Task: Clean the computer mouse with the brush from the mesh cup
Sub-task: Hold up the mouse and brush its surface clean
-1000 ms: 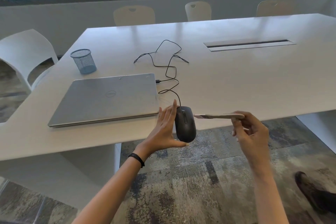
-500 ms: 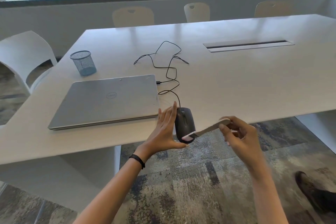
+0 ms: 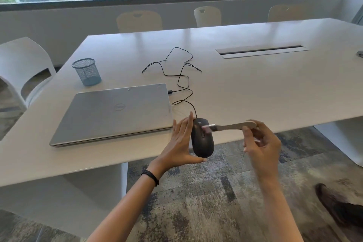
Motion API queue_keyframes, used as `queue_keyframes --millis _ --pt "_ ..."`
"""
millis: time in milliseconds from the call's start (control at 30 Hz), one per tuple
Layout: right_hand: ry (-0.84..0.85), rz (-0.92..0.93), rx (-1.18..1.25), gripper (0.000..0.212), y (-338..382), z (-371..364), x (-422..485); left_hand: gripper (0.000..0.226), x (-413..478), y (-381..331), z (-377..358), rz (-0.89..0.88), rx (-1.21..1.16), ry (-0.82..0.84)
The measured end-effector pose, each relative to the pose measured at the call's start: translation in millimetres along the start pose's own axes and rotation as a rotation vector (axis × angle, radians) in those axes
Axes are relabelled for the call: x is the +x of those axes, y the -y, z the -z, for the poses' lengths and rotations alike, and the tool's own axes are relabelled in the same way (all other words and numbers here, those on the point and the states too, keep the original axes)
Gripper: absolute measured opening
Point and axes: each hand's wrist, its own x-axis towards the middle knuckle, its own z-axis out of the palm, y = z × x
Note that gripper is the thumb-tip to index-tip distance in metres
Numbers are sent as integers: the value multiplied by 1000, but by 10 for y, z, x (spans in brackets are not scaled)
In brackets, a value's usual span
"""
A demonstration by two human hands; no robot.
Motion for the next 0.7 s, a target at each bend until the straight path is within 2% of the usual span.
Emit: queue_keyframes --millis 133,233,333,433,567,700 --pt "-23 34 -54 32 -9 25 30 134 0 43 14 -15 2 -4" --pt "41 48 -88 34 -11 101 36 135 18 90 53 -15 6 -3" --pt "111 46 -85 26 20 155 40 135 19 124 81 -16 -3 6" --pt "48 57 -22 16 66 109 0 135 11 132 77 -30 -9 39" --pt "-78 90 -29 15 83 -6 -60 133 -6 139 65 -56 -7 74" --pt "23 75 -72 5 60 -38 -109 132 -17 143 102 -79 -9 80"
